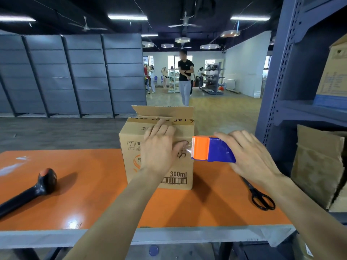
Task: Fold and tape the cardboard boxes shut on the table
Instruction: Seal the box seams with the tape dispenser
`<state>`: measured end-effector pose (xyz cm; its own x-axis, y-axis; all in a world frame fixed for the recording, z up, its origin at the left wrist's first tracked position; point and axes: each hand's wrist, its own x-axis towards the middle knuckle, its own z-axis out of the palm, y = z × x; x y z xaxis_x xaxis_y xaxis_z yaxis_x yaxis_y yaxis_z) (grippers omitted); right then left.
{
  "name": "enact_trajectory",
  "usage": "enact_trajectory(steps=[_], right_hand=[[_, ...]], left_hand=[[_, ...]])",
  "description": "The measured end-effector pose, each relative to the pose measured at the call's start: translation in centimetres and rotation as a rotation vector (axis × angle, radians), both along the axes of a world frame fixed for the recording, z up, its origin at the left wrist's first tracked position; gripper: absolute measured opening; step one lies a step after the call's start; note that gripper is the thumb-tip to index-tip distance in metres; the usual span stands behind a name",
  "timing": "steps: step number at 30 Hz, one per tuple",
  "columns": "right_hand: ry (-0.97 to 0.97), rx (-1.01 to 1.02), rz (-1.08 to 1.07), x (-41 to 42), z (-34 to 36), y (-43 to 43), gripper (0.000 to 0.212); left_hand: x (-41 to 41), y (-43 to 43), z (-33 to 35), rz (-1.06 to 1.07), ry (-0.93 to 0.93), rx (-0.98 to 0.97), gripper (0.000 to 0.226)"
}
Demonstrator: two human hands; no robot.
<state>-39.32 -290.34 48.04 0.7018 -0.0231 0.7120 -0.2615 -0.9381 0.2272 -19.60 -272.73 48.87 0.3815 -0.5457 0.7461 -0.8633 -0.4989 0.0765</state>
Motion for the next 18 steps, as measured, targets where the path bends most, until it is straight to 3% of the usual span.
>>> enact_trajectory(steps=[10, 18], right_hand=[[0.107, 0.271, 0.06, 0.9, -0.9, -2.4, 0.089], [0.186, 0.301, 0.124, 0.7, -1.1, -2.9, 0.082]], left_hand=[[1.9, -0.1, -1.0, -0.166, 0.032, 0.044, 0.06], [3.6, 0.2, -1.5, -0.327, 0.006, -0.04, 0.054]])
